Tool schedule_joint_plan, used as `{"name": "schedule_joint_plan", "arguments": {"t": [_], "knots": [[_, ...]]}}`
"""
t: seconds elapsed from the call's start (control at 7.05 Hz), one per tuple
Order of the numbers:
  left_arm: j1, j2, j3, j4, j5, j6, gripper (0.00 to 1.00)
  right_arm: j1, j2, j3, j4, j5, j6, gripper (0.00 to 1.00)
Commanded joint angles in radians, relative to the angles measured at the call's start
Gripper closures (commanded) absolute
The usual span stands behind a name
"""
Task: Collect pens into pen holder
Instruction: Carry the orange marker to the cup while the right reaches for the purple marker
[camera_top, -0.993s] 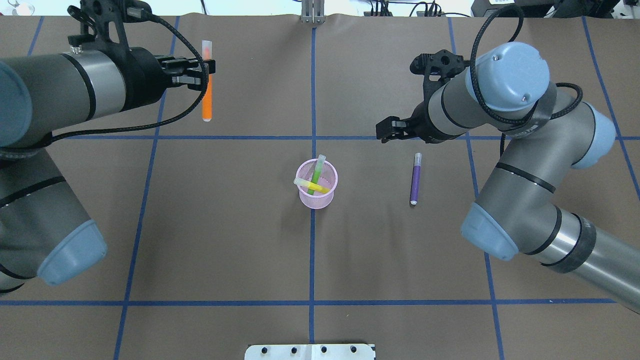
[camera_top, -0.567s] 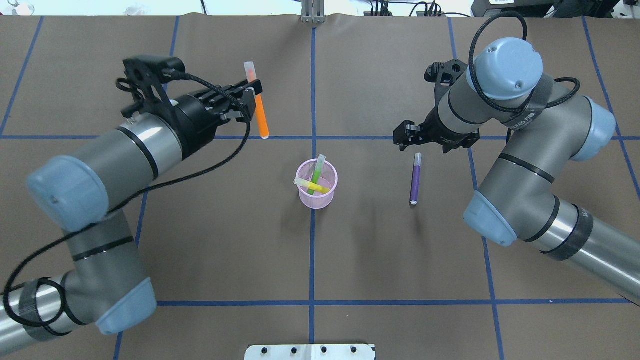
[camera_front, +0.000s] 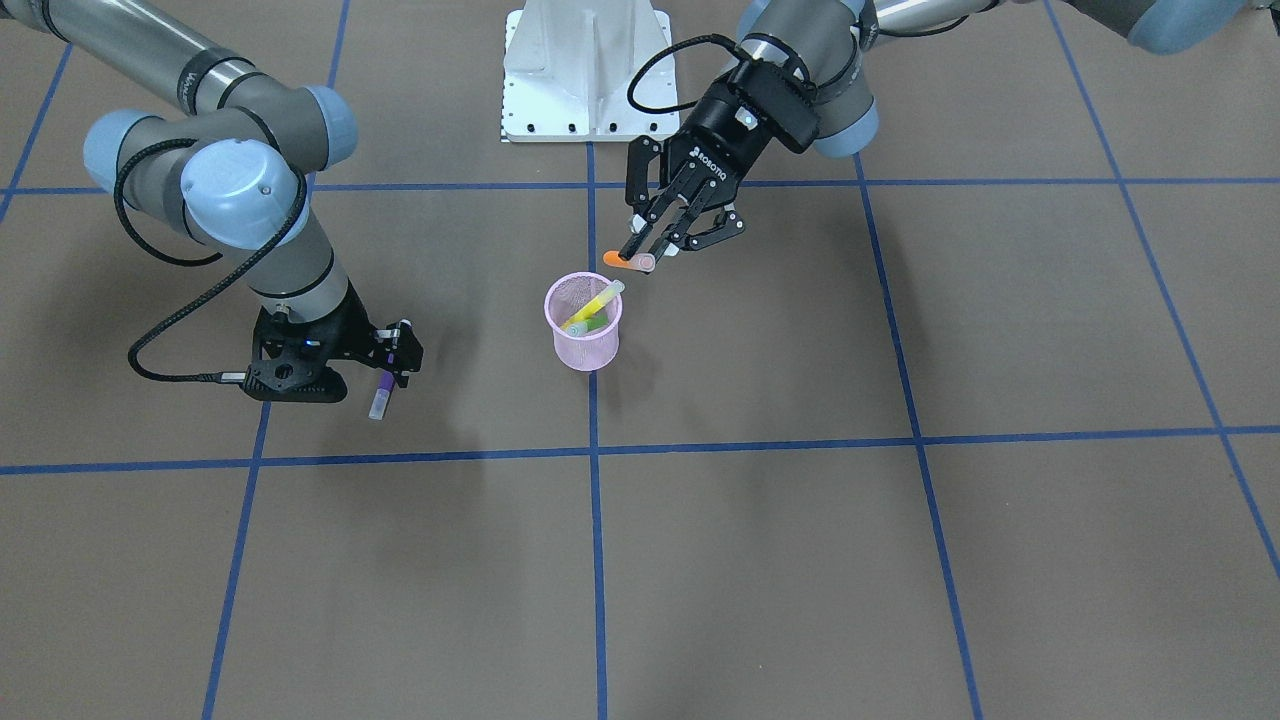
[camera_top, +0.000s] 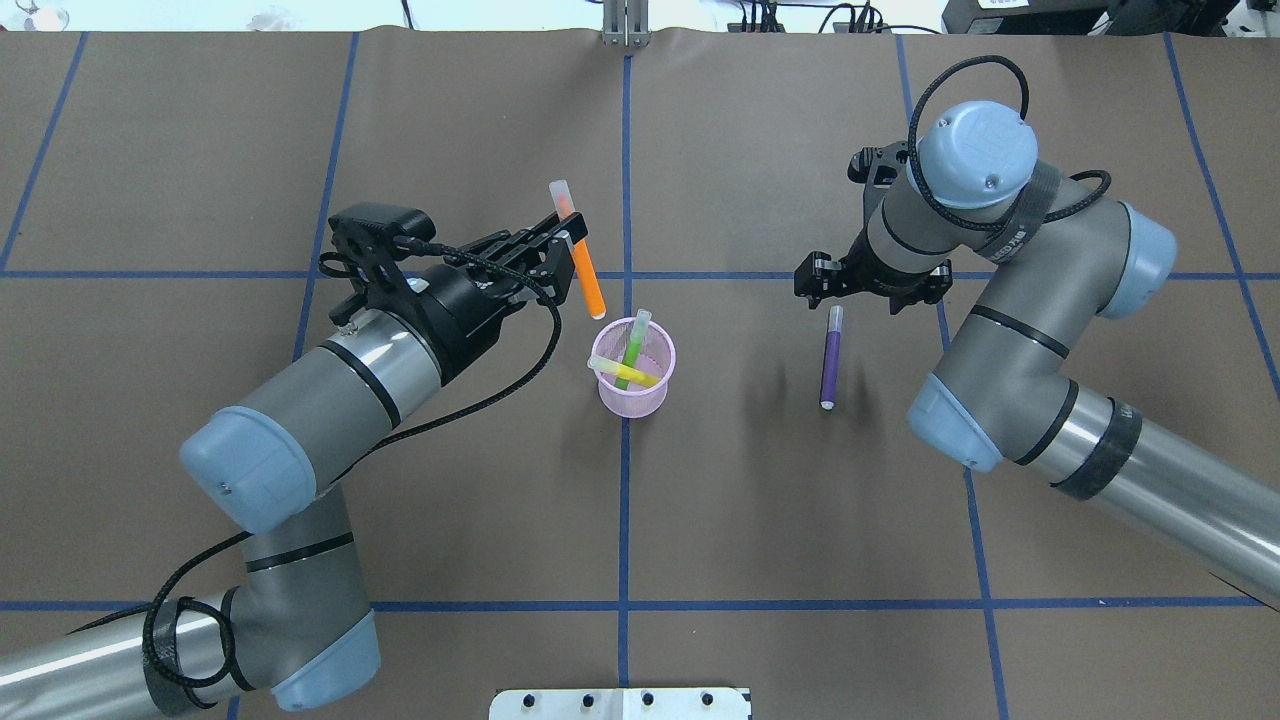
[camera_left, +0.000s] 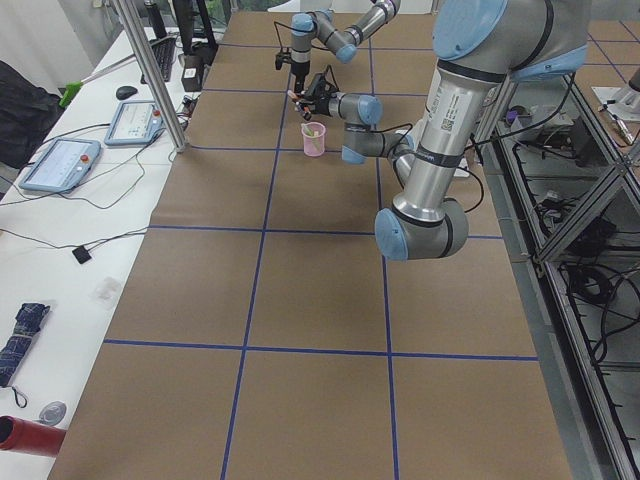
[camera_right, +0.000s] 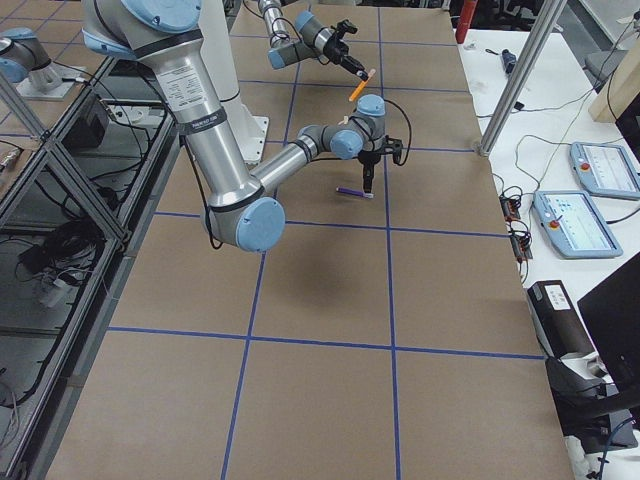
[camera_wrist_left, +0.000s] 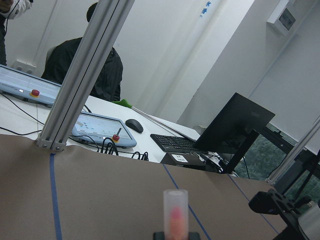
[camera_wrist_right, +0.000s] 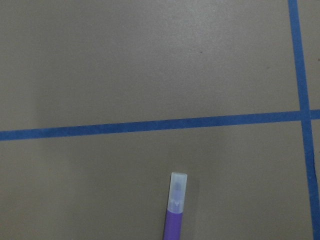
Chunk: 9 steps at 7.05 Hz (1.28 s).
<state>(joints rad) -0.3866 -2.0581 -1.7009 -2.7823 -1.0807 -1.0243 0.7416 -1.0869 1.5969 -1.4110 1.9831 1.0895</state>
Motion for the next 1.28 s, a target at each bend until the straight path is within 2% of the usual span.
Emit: {"name": "schedule_joint_plan", "arguments": {"t": [0.0, 0.28, 0.57, 0.85, 1.13], "knots": [[0.005, -0.025, 0.033, -0.002, 0.001, -0.002, 1.0, -0.001, 0.024, -0.074, 0.032, 0.006, 0.006, 0.01], [0.005, -0.025, 0.035, -0.002, -0.004, -0.003, 1.0, -0.005, 0.024, -0.089, 0.029, 0.031, 0.006, 0.03], [0.005, -0.028, 0.041, -0.002, -0.005, -0.003, 1.0, -0.011, 0.024, -0.089, 0.027, 0.072, 0.03, 0.13], [0.005, -0.028, 0.047, -0.002, -0.007, -0.003, 1.0, -0.031, 0.024, -0.09, 0.024, 0.072, 0.032, 0.23], [0.005, -0.028, 0.049, -0.002, -0.007, -0.003, 1.0, -0.031, 0.022, -0.09, 0.023, 0.072, 0.032, 0.43]]}}
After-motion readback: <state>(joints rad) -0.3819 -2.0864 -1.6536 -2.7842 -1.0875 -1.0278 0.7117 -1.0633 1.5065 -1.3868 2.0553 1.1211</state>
